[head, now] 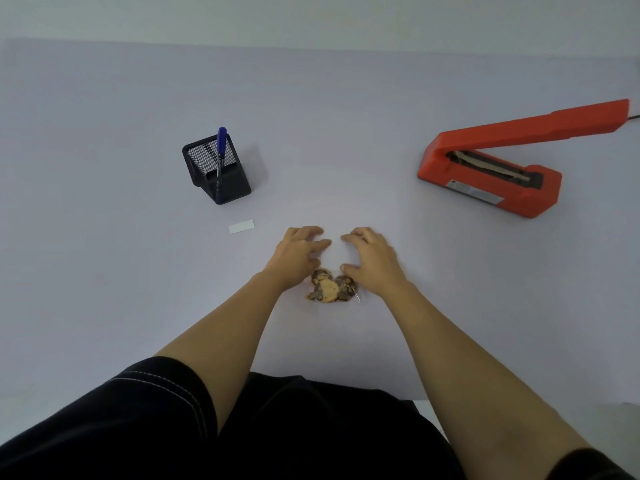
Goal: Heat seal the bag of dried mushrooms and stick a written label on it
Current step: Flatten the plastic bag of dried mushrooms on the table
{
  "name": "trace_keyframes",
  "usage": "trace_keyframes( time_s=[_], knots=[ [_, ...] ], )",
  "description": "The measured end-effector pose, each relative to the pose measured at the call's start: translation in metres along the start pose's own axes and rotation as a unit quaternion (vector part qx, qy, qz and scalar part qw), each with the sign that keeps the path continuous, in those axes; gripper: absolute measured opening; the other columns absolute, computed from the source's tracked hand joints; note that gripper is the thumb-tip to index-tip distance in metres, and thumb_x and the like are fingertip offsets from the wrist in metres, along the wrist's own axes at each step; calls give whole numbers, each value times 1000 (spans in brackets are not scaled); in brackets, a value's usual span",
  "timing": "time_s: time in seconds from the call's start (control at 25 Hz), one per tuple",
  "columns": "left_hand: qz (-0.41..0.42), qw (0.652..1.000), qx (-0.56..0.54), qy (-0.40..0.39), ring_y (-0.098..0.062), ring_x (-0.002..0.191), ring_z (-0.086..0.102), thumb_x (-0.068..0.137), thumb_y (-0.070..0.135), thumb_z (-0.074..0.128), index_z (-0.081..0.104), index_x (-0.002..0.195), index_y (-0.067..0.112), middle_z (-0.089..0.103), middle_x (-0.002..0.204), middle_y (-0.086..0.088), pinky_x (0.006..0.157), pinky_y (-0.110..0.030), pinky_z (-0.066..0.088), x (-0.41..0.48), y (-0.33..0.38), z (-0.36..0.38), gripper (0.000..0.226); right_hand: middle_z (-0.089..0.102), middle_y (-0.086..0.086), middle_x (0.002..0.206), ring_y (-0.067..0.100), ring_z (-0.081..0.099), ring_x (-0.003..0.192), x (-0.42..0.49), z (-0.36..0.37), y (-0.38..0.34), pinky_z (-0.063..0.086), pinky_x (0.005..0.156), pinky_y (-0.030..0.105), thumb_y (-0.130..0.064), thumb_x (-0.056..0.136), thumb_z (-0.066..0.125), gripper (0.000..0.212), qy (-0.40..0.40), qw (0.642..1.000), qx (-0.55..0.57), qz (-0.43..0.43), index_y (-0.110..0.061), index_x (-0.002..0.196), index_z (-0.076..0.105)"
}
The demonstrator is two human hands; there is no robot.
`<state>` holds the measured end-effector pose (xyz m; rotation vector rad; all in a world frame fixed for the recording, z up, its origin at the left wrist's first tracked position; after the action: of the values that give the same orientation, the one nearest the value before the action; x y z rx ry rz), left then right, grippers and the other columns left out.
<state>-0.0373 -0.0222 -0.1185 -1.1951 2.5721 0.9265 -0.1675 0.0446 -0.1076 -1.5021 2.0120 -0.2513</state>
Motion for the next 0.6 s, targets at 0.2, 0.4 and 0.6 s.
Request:
trace_keyframes(
  time_s=[0.2,0.4,0.6],
  knots=[
    [-48,999,13,-22,-27,133,23,87,16,56,41,140,22,29,149,0,106,-37,31,4,2,-1,55,32,4,143,25,32,130,0,3,-2,35,102,45,-25,81,65,68,-3,998,-28,53,-14,140,33],
    [-138,990,-28,10,-26,124,31,83,6,55,36,141,19,33,136,-7,97,-34,39,3,6,-4,63,23,9,145,30,28,130,-4,6,-5,37,99,43,-16,77,65,71,22,990,-12,140,-16,139,31],
    [-250,961,-111,30,-31,111,31,84,-5,43,40,138,27,29,126,-14,80,-26,36,-4,14,-6,62,14,11,144,34,28,123,-6,5,-6,41,82,31,-5,74,64,73,41,963,123,237,-21,138,34]
  ],
)
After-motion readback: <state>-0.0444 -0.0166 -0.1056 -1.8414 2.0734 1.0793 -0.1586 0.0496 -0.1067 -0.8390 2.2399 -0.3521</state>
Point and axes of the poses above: each hand's wrist, its own x-axis towards the middle knuckle, its own z-axis out of the palm, y = z × x, the point moved 6 cm from there along x, towards the middle knuckle
